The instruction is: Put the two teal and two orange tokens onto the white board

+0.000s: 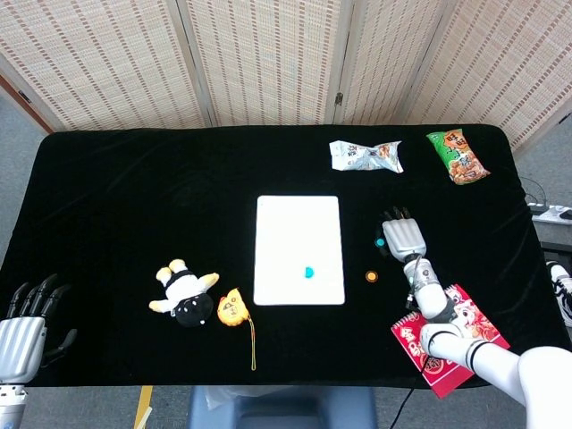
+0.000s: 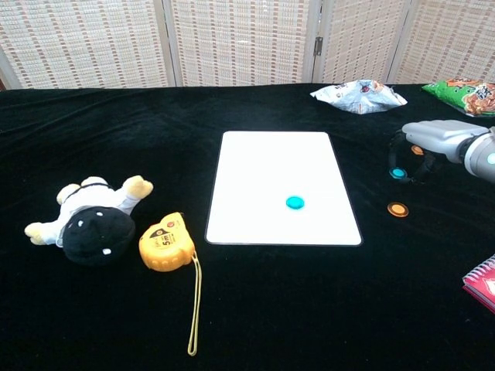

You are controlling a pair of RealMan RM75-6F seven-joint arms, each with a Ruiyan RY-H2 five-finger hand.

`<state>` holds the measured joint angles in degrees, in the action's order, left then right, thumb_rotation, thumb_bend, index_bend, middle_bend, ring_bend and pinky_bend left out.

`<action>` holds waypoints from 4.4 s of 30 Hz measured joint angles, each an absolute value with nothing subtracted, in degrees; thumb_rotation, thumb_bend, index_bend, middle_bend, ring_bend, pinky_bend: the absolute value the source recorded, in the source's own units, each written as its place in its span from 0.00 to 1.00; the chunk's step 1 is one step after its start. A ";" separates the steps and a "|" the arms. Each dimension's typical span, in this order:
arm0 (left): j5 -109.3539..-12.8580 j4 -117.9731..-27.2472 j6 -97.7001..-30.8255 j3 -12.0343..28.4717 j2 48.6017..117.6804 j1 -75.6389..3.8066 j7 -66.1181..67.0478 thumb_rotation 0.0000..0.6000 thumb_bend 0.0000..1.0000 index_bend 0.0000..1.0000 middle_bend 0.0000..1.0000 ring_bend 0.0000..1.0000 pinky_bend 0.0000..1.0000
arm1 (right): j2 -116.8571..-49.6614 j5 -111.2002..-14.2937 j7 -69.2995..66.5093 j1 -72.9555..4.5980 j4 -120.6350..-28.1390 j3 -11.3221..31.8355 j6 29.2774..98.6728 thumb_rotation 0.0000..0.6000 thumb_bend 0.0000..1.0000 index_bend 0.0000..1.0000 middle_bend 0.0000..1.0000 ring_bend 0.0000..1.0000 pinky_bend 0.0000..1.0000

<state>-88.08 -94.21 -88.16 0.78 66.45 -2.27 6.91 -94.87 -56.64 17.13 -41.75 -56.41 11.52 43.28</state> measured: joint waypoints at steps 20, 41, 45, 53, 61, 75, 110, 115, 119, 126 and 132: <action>-88.79 -95.31 -88.73 0.74 65.89 -2.15 7.40 1.00 0.36 0.19 0.10 0.14 0.00 | -85.53 -67.54 15.34 -39.91 -77.00 9.52 49.86 1.00 0.27 0.47 0.15 0.02 0.00; -88.18 -93.01 -88.88 0.38 66.26 -1.26 5.12 1.00 0.36 0.19 0.10 0.14 0.00 | -91.58 -73.72 25.08 -44.45 -81.82 5.31 48.78 1.00 0.27 0.47 0.15 0.00 0.00; -88.01 -92.89 -88.85 0.44 66.30 -1.21 5.03 1.00 0.36 0.19 0.10 0.14 0.00 | -92.18 -73.23 25.56 -44.74 -80.87 5.22 48.63 1.00 0.27 0.47 0.15 0.00 0.00; -87.94 -92.90 -88.80 0.50 66.32 -1.18 5.09 1.00 0.36 0.19 0.10 0.14 0.00 | -92.66 -72.91 25.64 -44.93 -80.21 4.81 48.44 1.00 0.27 0.47 0.15 0.00 0.00; -87.93 -92.83 -88.75 0.50 66.33 -1.14 5.09 1.00 0.36 0.19 0.10 0.14 0.00 | -93.09 -73.24 25.26 -45.16 -79.92 4.78 48.77 1.00 0.27 0.46 0.15 0.00 0.00; -87.75 -92.39 -88.46 0.60 66.51 -1.21 4.83 1.00 0.36 0.17 0.10 0.14 0.00 | -92.41 -73.04 24.80 -44.82 -80.55 4.86 49.88 1.00 0.27 0.23 0.14 0.00 0.00; -88.99 -94.60 -88.10 0.68 66.21 -2.27 7.00 1.00 0.36 0.17 0.10 0.14 0.00 | -86.28 -72.46 13.96 -33.41 -74.55 1.38 54.54 1.00 0.27 0.35 0.14 0.00 0.00; -88.90 -94.68 -88.16 0.73 66.15 -2.26 7.06 1.00 0.36 0.17 0.10 0.14 0.00 | -86.96 -72.50 13.79 -33.67 -73.35 1.91 53.66 1.00 0.27 0.37 0.14 0.02 0.00; -88.72 -94.65 -88.10 0.70 66.07 -2.21 7.10 1.00 0.36 0.17 0.10 0.14 0.00 | -87.38 -72.47 13.72 -33.87 -72.68 2.25 53.07 1.00 0.27 0.41 0.14 0.03 0.00; -88.56 -94.49 -88.17 0.69 65.96 -2.11 6.92 1.00 0.36 0.17 0.10 0.14 0.00 | -87.91 -72.49 14.10 -34.17 -72.33 2.71 52.34 1.00 0.27 0.44 0.15 0.02 0.00; -88.49 -94.29 -88.15 0.70 65.96 -2.09 6.66 1.00 0.36 0.17 0.10 0.14 0.00 | -87.74 -72.71 14.31 -34.24 -72.98 3.02 52.46 1.00 0.27 0.47 0.15 0.03 0.00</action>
<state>-88.49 -94.29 -88.15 0.70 65.96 -2.09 6.66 -87.74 -72.71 14.31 -34.24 -72.98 3.02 52.46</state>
